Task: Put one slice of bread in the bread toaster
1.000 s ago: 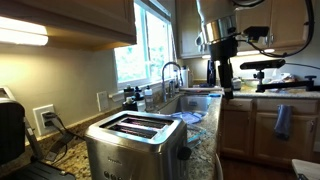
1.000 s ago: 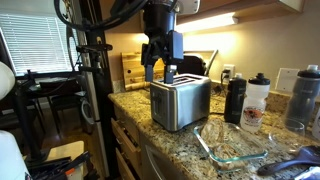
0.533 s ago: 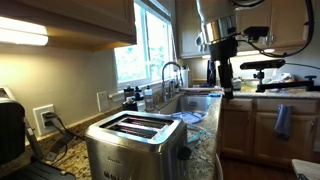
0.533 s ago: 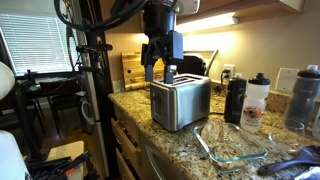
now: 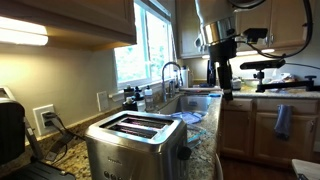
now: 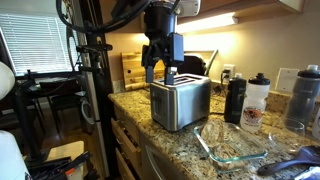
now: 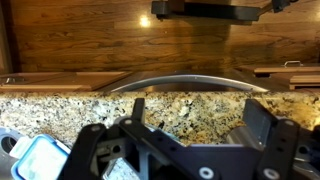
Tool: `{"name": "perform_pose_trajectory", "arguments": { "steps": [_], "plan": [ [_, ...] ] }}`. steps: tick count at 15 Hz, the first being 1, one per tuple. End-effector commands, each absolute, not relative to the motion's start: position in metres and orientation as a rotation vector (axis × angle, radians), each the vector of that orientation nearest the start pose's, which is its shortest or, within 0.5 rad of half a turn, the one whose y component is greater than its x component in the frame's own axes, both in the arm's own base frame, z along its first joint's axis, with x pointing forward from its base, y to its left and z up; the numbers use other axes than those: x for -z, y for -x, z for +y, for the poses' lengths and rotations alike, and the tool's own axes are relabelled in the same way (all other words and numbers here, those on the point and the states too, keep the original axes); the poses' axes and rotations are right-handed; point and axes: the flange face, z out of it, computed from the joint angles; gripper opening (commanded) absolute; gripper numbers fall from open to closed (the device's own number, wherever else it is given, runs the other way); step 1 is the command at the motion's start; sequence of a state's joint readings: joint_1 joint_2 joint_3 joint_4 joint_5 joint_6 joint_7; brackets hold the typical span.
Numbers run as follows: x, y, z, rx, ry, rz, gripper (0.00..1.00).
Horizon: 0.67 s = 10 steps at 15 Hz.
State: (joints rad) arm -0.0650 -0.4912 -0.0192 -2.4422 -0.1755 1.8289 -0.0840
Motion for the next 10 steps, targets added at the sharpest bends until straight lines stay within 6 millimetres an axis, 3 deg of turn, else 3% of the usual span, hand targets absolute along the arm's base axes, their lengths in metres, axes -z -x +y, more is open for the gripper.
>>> {"name": "perform_pose_trajectory", "arguments": {
  "steps": [1, 10],
  "plan": [
    [-0.468, -0.39, -0.05, -0.192, 3.285, -0.082, 1.0],
    [-0.464, -0.412, -0.05, -0.045, 3.29, -0.088, 1.0]
  ]
}}
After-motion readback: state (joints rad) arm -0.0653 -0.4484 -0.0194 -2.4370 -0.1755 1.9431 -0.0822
